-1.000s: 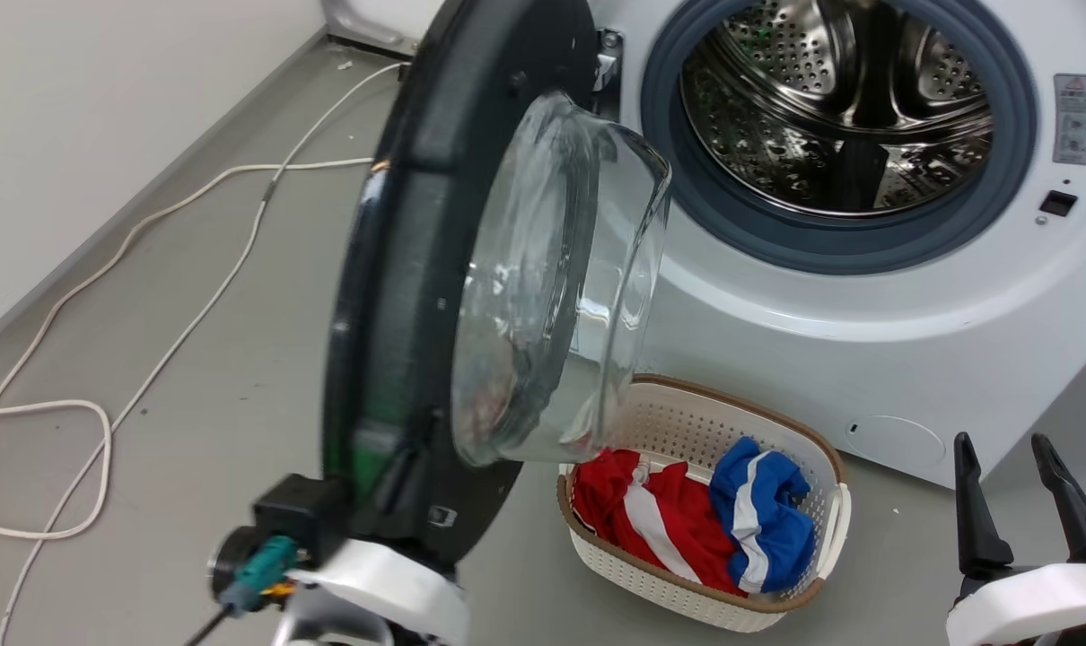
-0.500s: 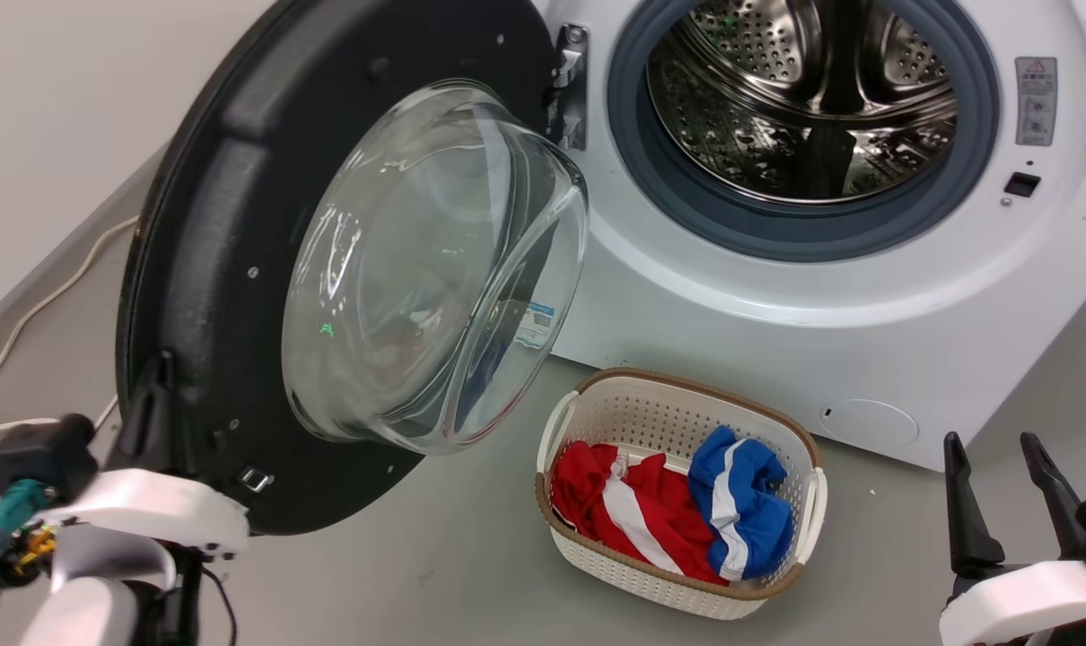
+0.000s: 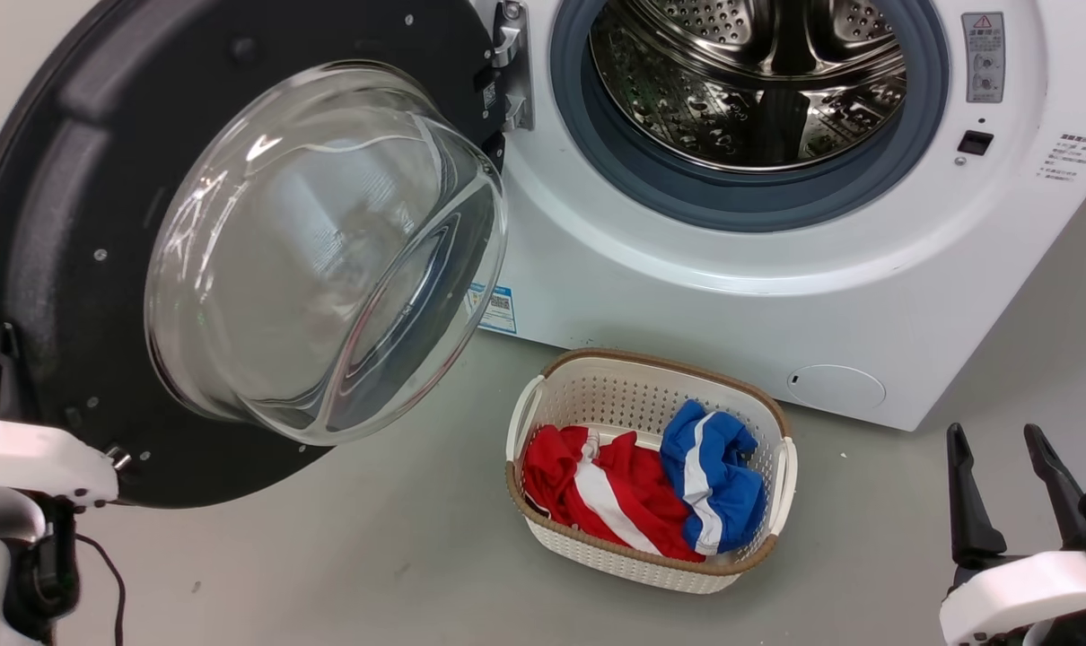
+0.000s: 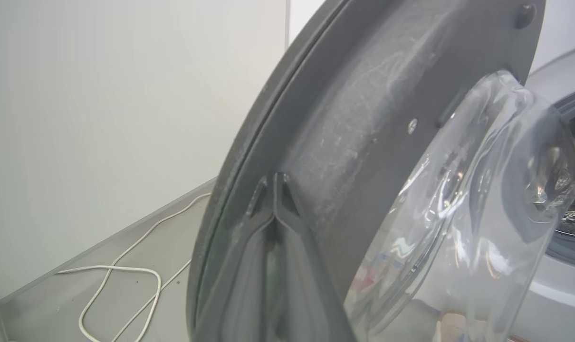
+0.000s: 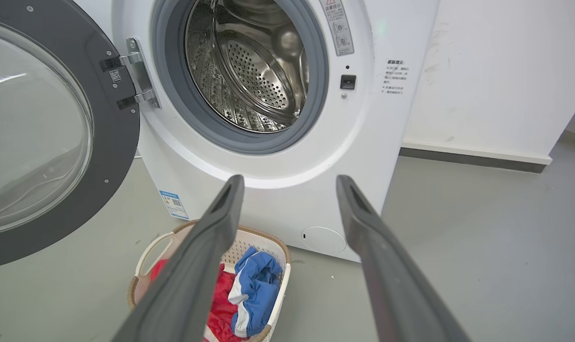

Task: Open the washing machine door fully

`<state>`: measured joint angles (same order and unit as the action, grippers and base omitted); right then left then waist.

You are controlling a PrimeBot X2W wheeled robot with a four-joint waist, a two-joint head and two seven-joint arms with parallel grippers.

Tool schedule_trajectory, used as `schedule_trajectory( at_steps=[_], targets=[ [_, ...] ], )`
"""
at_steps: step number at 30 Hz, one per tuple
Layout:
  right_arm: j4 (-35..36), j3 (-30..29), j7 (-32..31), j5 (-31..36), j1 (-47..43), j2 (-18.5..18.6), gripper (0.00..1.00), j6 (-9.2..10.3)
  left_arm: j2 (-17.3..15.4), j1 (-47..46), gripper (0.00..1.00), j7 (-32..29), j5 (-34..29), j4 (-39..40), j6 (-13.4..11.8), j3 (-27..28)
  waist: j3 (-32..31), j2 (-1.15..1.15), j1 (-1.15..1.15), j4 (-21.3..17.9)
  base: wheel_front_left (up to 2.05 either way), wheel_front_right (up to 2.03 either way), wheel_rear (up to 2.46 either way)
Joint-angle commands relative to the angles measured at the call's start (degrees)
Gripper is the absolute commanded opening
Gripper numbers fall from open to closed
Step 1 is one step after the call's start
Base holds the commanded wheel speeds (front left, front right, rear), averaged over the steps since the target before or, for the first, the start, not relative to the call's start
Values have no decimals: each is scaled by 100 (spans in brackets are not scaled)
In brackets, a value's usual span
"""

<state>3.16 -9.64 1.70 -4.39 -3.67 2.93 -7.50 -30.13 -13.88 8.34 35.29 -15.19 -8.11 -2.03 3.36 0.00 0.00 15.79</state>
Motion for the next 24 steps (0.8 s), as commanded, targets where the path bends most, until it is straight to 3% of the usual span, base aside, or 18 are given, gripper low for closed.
schedule_trajectory(
  at_steps=[1,5,11,24],
  targets=[
    [-6,3,-7,27,83,-10,100,1,59,-8,0,-27,26,-97,56,-86,4,0,0,-10,0,0,0],
    [-20,-3,-5,39,86,-10,100,1,-79,-141,0,52,57,-364,155,-15,-11,0,0,-30,0,0,0],
    [-63,1,18,-5,-10,-10,100,1,-30,-1,0,191,-26,-356,137,-86,-128,0,0,-26,0,0,0],
    [-79,89,-36,-34,-229,-10,100,1,309,1057,0,226,-487,1495,-405,-584,-498,0,0,-32,0,0,0]
  ],
)
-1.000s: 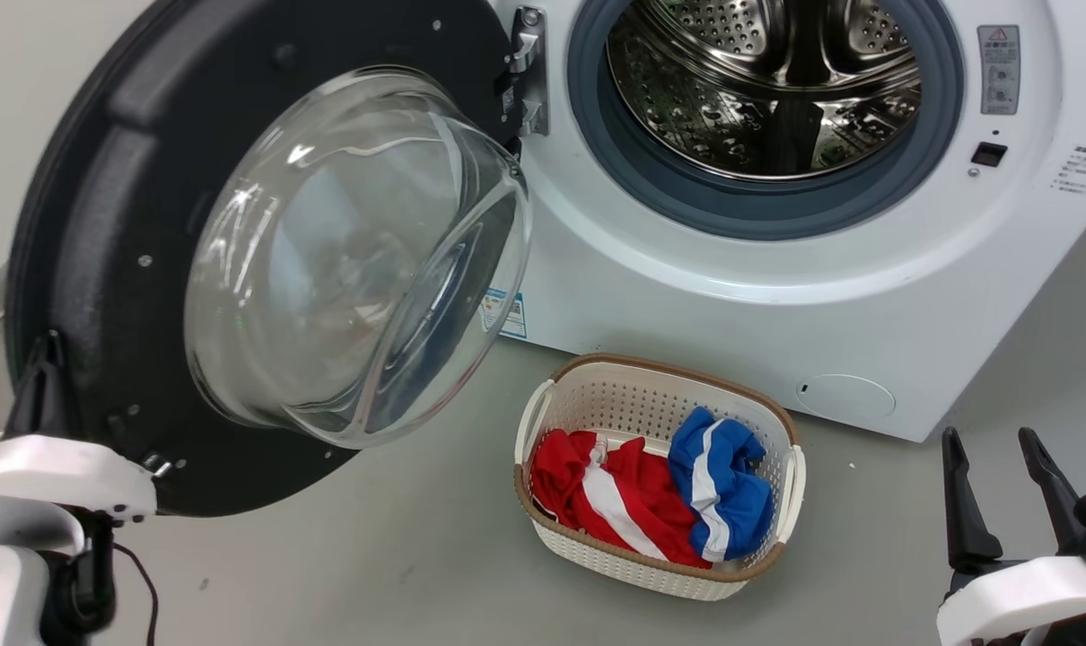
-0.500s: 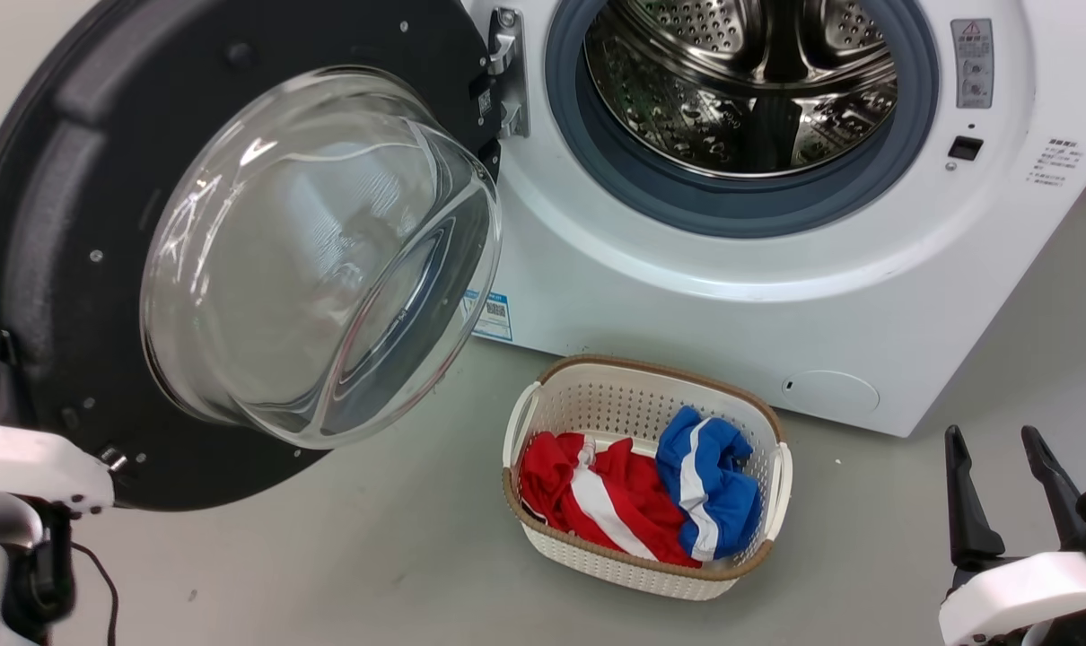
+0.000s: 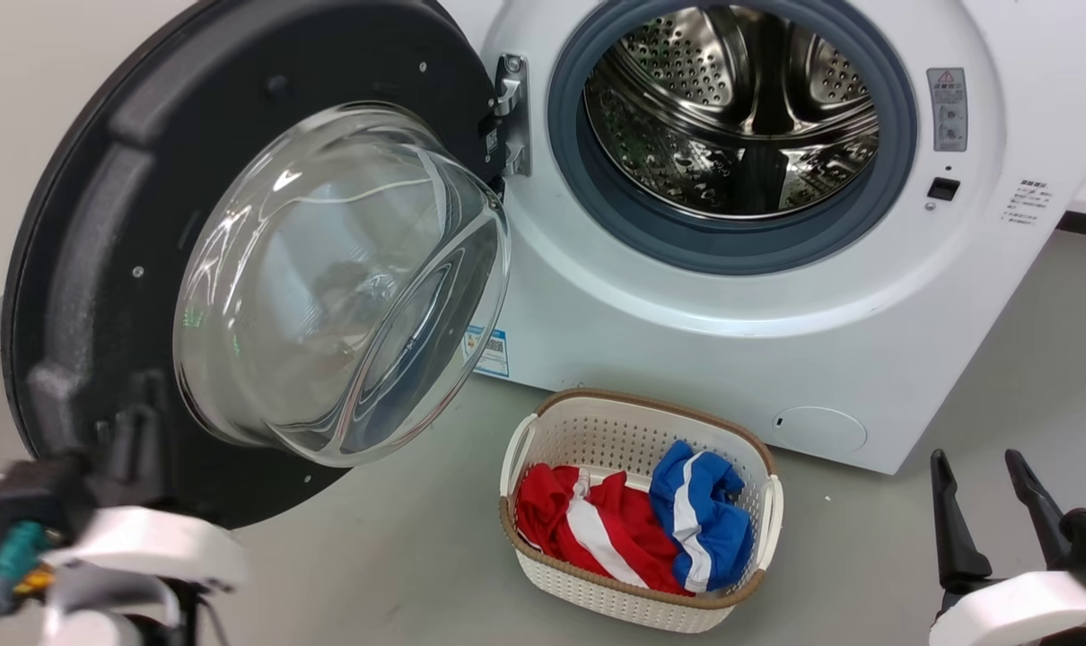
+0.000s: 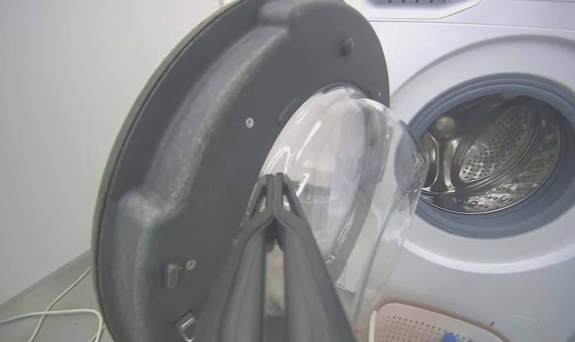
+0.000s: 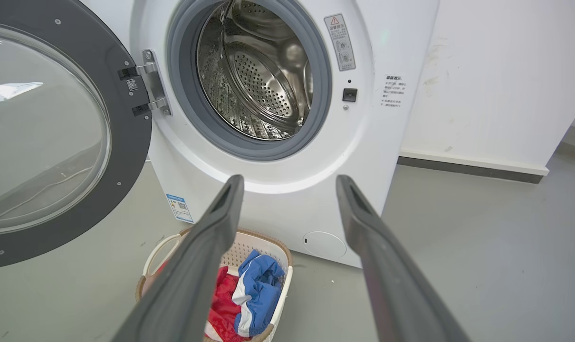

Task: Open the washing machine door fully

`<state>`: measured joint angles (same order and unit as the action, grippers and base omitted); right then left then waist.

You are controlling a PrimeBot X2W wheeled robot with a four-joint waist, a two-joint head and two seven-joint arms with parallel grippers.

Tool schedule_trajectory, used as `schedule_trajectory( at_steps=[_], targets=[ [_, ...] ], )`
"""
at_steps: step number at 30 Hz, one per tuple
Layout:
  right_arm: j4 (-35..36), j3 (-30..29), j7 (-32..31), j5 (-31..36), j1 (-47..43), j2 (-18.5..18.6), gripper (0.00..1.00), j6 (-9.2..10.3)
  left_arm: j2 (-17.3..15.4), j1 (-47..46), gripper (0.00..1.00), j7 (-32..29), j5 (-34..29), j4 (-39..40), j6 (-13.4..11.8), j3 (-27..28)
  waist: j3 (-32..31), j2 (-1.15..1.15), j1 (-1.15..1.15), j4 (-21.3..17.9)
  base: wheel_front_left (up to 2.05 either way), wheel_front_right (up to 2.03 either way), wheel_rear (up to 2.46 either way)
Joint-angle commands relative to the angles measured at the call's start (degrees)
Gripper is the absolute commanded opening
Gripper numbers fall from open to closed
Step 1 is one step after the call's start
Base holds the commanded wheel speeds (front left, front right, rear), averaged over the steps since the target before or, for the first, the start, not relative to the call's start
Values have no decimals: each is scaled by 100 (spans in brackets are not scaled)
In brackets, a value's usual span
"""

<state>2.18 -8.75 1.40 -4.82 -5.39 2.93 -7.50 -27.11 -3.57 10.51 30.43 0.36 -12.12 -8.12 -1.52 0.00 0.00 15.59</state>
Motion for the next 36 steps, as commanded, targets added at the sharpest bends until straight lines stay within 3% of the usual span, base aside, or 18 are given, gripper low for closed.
schedule_trajectory(
  at_steps=[1,9,14,20,21,24,25,27,36],
  targets=[
    [30,8,-19,17,-60,-10,100,1,52,96,0,-24,-48,104,-34,-63,-23,0,0,-23,0,0,0],
    [56,139,-81,78,-29,-10,100,1,522,37,0,-232,-294,480,133,-1010,-65,0,0,-336,0,0,0],
    [8,274,-84,94,44,-10,100,1,833,-79,0,-77,-385,26,281,-1432,-71,0,0,-743,0,0,0],
    [-95,352,-42,89,38,-10,100,1,1067,-125,0,204,-419,-575,209,-1460,-94,0,0,-1146,0,0,0],
    [-104,370,-31,86,28,-11,100,1,1067,-136,18,240,-437,-649,202,-1454,-94,0,0,-1197,0,0,0],
    [-139,407,-15,93,38,-11,100,1,1058,-173,57,300,-467,-837,210,-1431,-102,0,0,-1313,0,0,0],
    [-152,417,-8,98,43,-11,100,1,1046,-169,77,312,-474,-888,214,-1437,-107,0,0,-1343,0,0,0],
    [-169,428,8,99,56,-10,100,1,1039,-157,100,336,-490,-978,224,-1433,-114,0,0,-1391,0,0,0],
    [-244,439,65,142,105,-10,100,1,983,-245,100,353,-571,-1256,206,-1491,-122,0,0,-1461,0,0,0]
  ],
)
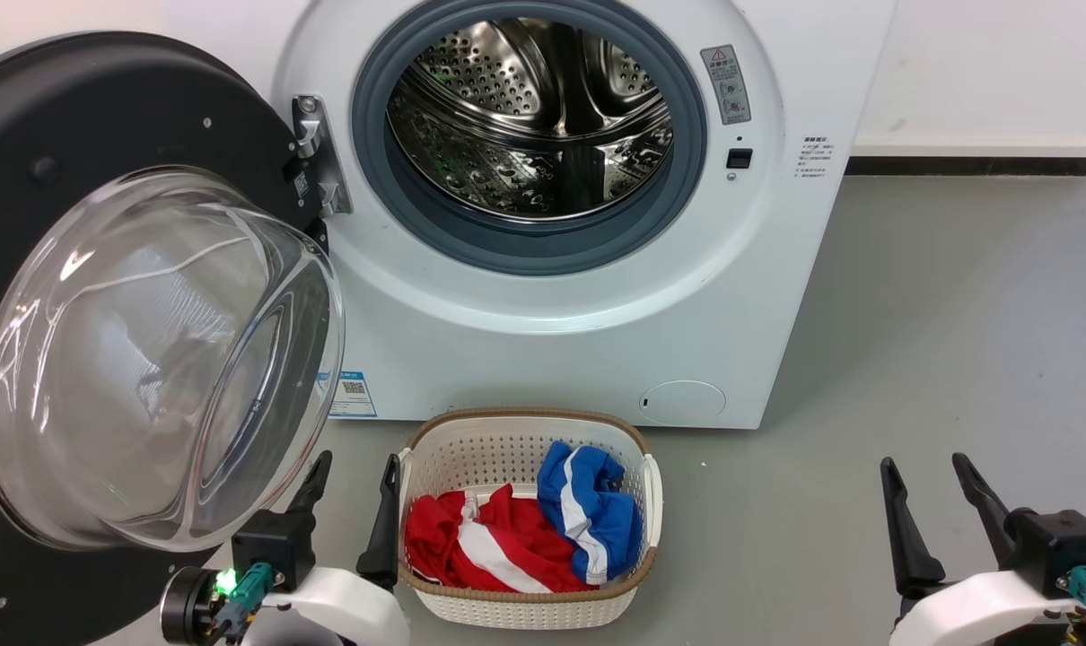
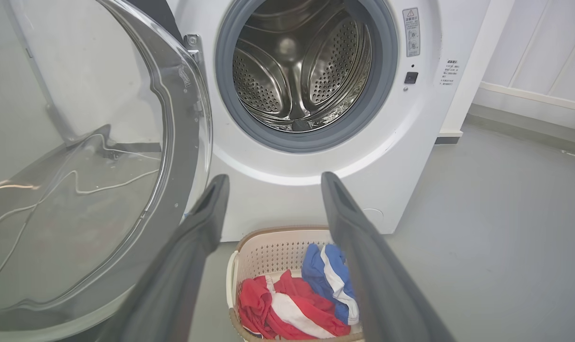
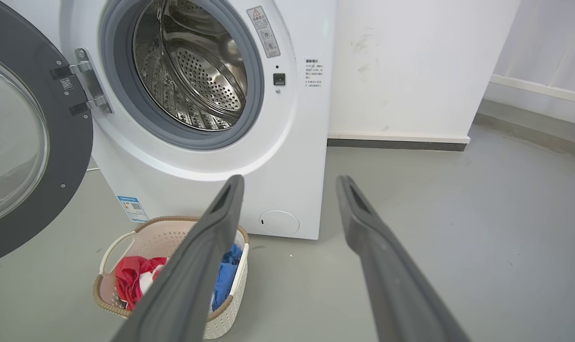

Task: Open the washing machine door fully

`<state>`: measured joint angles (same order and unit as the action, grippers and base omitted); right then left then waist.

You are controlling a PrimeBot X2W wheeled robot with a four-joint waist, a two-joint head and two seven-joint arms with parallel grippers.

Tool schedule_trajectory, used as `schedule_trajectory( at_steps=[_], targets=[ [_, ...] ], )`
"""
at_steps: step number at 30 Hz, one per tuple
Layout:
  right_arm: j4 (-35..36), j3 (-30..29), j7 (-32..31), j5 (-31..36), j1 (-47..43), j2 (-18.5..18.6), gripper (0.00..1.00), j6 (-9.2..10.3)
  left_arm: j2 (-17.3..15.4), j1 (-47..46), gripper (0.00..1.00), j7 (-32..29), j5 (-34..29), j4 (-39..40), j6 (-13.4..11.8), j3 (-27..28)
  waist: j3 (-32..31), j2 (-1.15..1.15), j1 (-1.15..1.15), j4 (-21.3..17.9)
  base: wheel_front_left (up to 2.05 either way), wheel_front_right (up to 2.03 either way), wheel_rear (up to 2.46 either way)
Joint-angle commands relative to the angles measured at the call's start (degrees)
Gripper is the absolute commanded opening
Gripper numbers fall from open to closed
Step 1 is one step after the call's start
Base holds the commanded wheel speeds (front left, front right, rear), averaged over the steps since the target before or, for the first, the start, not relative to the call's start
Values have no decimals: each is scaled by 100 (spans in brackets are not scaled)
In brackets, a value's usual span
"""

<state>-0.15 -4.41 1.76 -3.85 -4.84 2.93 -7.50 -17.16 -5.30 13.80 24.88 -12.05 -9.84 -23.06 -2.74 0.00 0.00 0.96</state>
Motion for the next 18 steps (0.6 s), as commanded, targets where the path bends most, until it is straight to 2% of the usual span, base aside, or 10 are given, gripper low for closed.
schedule_trajectory(
  at_steps=[1,18],
  targets=[
    [-18,5,34,52,54,-10,100,1,-18,-77,100,31,-25,-23,-23,2,-3,0,0,2,0,0,0],
    [-120,6,125,13,90,-10,100,1,-105,-37,100,70,-20,-17,-32,-12,-33,0,0,-37,0,0,0]
  ],
)
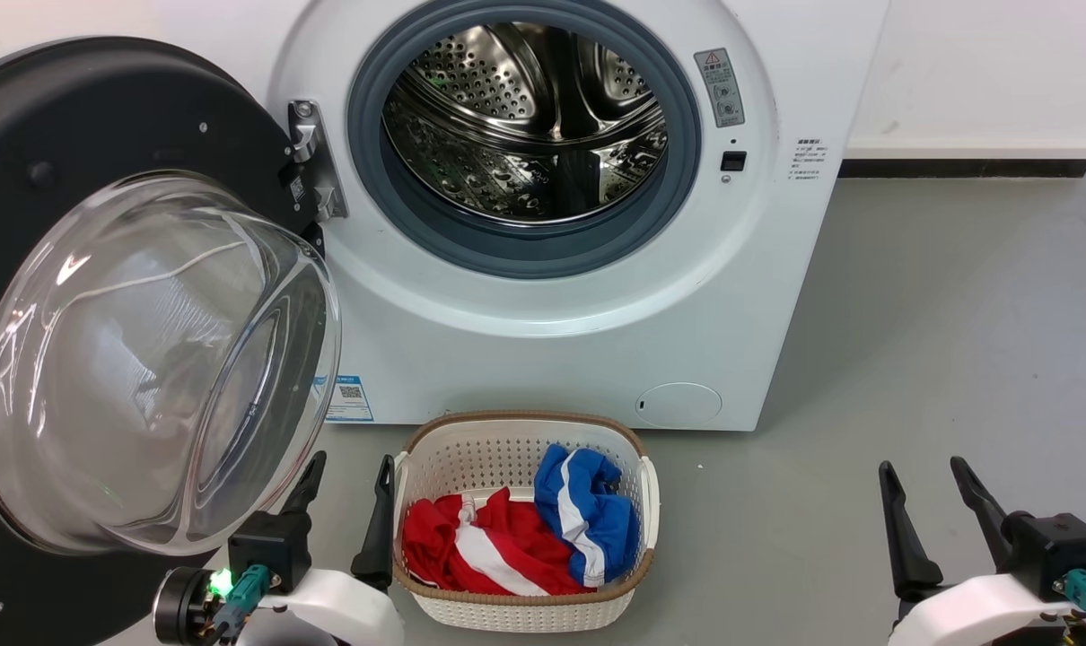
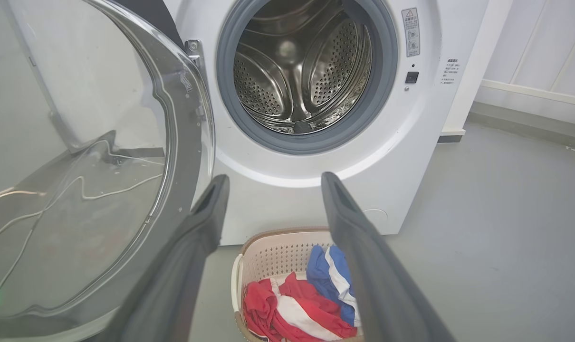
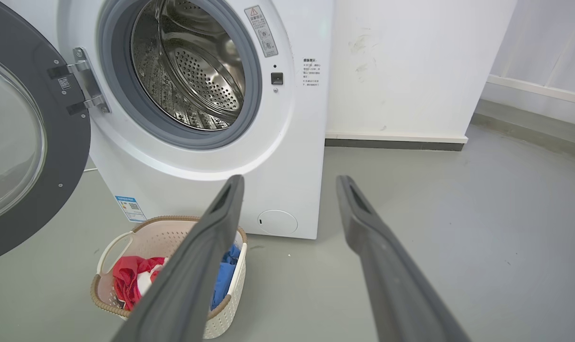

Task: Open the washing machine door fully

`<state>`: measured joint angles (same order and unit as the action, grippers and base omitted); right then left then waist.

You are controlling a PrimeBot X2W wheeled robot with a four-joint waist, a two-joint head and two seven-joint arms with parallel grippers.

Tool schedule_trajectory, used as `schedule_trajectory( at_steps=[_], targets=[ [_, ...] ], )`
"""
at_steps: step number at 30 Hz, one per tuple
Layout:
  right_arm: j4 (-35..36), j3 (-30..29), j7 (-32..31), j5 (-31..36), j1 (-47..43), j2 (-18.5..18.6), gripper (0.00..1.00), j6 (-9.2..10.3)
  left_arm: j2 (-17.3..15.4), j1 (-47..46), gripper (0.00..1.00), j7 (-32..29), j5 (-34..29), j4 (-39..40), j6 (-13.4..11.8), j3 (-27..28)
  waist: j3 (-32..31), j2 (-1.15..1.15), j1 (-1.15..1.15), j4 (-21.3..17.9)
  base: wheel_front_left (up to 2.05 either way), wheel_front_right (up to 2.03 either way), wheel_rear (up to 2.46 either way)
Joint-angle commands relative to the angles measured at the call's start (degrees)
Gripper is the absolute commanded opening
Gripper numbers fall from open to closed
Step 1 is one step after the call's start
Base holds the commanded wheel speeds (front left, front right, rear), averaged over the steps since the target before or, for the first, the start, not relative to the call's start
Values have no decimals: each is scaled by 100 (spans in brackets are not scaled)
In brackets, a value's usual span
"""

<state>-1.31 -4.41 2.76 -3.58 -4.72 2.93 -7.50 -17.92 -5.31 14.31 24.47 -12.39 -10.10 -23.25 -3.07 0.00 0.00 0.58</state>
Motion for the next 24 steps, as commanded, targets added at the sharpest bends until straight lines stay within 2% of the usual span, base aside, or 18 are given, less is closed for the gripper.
schedule_trajectory(
  at_steps=[1,12,13,17,24],
  targets=[
    [-6,8,29,-16,79,-10,100,1,-32,-38,100,20,26,17,-3,6,0,0,0,-1,0,0,0],
    [-12,3,33,-12,83,-10,100,1,-42,-64,100,39,50,28,-35,-4,11,0,0,-4,0,0,0],
    [-10,1,32,-13,78,-10,0,1,-43,-64,0,39,47,32,-40,-2,12,0,0,-4,0,0,0],
    [-208,-24,-11,-114,-25,-2,0,0,75,111,0,-32,135,-95,3,-10,14,0,0,-6,0,0,0],
    [-333,-67,-131,-974,112,-2,0,0,202,89,0,-222,799,-96,170,271,32,0,0,-9,0,0,0]
  ],
)
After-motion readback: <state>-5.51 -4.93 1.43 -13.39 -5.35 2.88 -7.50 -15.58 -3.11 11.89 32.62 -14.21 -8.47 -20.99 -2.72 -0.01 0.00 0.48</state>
